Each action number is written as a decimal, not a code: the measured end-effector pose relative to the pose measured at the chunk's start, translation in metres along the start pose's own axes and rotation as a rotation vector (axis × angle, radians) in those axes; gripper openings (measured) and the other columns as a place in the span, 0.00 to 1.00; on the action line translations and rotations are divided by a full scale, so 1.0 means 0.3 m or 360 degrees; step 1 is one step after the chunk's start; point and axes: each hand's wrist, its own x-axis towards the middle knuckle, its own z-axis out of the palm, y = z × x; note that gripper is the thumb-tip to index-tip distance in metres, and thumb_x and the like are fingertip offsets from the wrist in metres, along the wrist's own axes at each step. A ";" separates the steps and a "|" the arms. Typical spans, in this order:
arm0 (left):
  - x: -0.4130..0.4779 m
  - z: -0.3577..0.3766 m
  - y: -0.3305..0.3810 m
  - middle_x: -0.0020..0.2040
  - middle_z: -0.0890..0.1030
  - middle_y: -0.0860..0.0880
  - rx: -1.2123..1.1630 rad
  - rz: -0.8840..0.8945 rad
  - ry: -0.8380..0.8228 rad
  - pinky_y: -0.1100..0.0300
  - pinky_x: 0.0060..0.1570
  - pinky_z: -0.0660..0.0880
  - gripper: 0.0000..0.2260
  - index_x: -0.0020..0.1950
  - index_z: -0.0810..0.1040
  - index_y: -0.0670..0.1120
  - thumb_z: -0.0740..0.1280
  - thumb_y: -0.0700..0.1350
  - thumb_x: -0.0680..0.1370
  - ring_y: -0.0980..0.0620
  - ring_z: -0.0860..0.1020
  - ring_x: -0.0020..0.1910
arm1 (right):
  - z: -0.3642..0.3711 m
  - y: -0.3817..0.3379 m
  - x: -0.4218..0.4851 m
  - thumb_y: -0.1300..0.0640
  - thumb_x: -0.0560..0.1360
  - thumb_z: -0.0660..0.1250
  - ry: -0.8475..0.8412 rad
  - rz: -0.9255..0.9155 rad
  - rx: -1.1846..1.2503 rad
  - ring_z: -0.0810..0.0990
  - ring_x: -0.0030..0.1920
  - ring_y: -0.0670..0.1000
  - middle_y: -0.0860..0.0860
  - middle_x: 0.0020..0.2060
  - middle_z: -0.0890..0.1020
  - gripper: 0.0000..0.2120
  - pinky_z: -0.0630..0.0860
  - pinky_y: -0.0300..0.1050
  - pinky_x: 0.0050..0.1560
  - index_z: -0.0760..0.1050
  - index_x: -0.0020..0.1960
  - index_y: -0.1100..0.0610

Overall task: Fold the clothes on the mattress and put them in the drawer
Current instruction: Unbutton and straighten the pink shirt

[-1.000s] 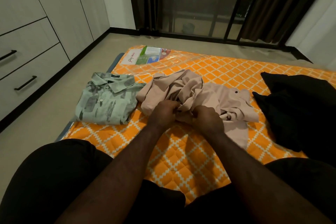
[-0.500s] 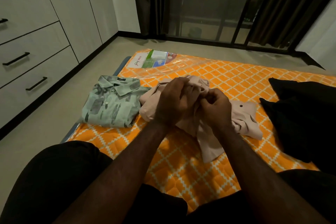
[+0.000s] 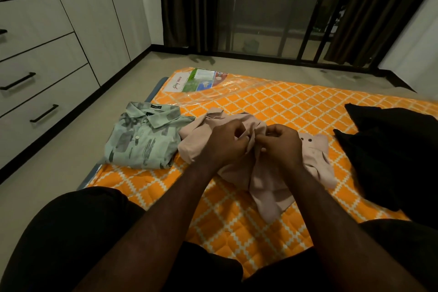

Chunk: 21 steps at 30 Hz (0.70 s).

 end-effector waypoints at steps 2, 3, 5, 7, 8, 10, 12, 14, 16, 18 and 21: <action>-0.010 -0.021 0.002 0.39 0.80 0.52 -0.0039 0.0127 0.0122 0.53 0.35 0.73 0.05 0.47 0.75 0.46 0.70 0.45 0.77 0.55 0.77 0.36 | 0.000 -0.008 -0.003 0.55 0.66 0.75 0.0031 0.0008 0.0029 0.85 0.37 0.51 0.49 0.33 0.85 0.05 0.82 0.59 0.40 0.81 0.40 0.50; -0.009 -0.033 0.004 0.40 0.79 0.52 -0.0018 0.0266 0.0107 0.55 0.33 0.72 0.05 0.49 0.75 0.47 0.68 0.46 0.77 0.57 0.76 0.34 | -0.001 -0.009 -0.003 0.54 0.66 0.76 0.0053 0.0020 0.0049 0.85 0.36 0.52 0.50 0.33 0.85 0.07 0.82 0.60 0.39 0.79 0.40 0.51; -0.004 -0.057 0.007 0.44 0.80 0.50 0.0127 0.0540 -0.0124 0.55 0.36 0.73 0.07 0.54 0.78 0.49 0.65 0.46 0.77 0.54 0.76 0.39 | -0.001 -0.009 -0.002 0.54 0.66 0.77 0.0089 0.0032 0.0070 0.85 0.36 0.54 0.51 0.33 0.85 0.11 0.82 0.61 0.37 0.75 0.41 0.52; 0.007 -0.062 -0.004 0.47 0.78 0.50 0.0352 0.0552 -0.0339 0.55 0.38 0.73 0.13 0.57 0.82 0.51 0.63 0.49 0.76 0.51 0.76 0.45 | -0.004 -0.007 -0.002 0.51 0.67 0.76 0.0130 0.0029 0.0054 0.84 0.35 0.55 0.52 0.34 0.84 0.11 0.82 0.60 0.38 0.74 0.42 0.51; 0.010 -0.062 -0.009 0.47 0.78 0.50 0.0478 0.0480 -0.0376 0.55 0.38 0.73 0.16 0.57 0.83 0.51 0.60 0.52 0.76 0.50 0.75 0.46 | -0.006 -0.011 -0.004 0.48 0.66 0.74 0.0151 0.0019 0.0066 0.83 0.35 0.56 0.51 0.33 0.84 0.12 0.81 0.59 0.38 0.74 0.42 0.51; 0.013 -0.055 -0.018 0.48 0.81 0.49 0.0726 0.0283 -0.0363 0.54 0.38 0.73 0.18 0.56 0.82 0.50 0.57 0.54 0.76 0.48 0.78 0.47 | -0.007 -0.018 -0.006 0.43 0.63 0.70 0.0182 -0.0033 0.0089 0.82 0.35 0.56 0.51 0.33 0.83 0.14 0.80 0.56 0.37 0.74 0.42 0.51; 0.012 -0.049 -0.020 0.46 0.81 0.48 0.0808 0.0123 -0.0351 0.55 0.36 0.72 0.13 0.52 0.81 0.48 0.60 0.50 0.76 0.45 0.80 0.45 | -0.003 -0.028 -0.012 0.43 0.66 0.71 0.0210 -0.0134 0.0016 0.81 0.35 0.51 0.49 0.33 0.82 0.13 0.76 0.48 0.36 0.76 0.42 0.52; 0.015 -0.052 -0.009 0.43 0.81 0.48 0.0721 0.0063 -0.0378 0.56 0.35 0.71 0.11 0.52 0.82 0.47 0.62 0.47 0.77 0.47 0.79 0.41 | 0.013 -0.038 -0.026 0.49 0.71 0.75 0.0238 -0.0277 -0.0108 0.79 0.35 0.43 0.46 0.33 0.80 0.10 0.72 0.41 0.35 0.77 0.43 0.54; 0.022 -0.058 0.007 0.41 0.82 0.48 0.0502 0.0024 -0.0443 0.56 0.36 0.72 0.10 0.53 0.83 0.46 0.65 0.45 0.76 0.50 0.78 0.38 | 0.041 -0.044 -0.049 0.52 0.74 0.76 0.0227 -0.0408 -0.0227 0.78 0.35 0.40 0.44 0.33 0.80 0.09 0.69 0.31 0.34 0.77 0.44 0.54; 0.025 -0.063 0.016 0.40 0.80 0.47 0.0314 0.0007 -0.0450 0.57 0.37 0.71 0.09 0.53 0.83 0.43 0.66 0.42 0.76 0.52 0.75 0.36 | 0.069 -0.042 -0.070 0.52 0.75 0.75 0.0195 -0.0499 -0.0305 0.79 0.36 0.43 0.45 0.35 0.81 0.08 0.70 0.31 0.36 0.78 0.44 0.53; 0.023 -0.066 -0.008 0.45 0.82 0.46 0.0204 0.0002 -0.0341 0.56 0.40 0.73 0.11 0.57 0.82 0.44 0.67 0.42 0.76 0.48 0.78 0.42 | 0.082 -0.033 -0.068 0.54 0.74 0.76 0.0136 -0.0481 -0.0335 0.81 0.40 0.47 0.47 0.37 0.83 0.06 0.74 0.39 0.43 0.81 0.45 0.54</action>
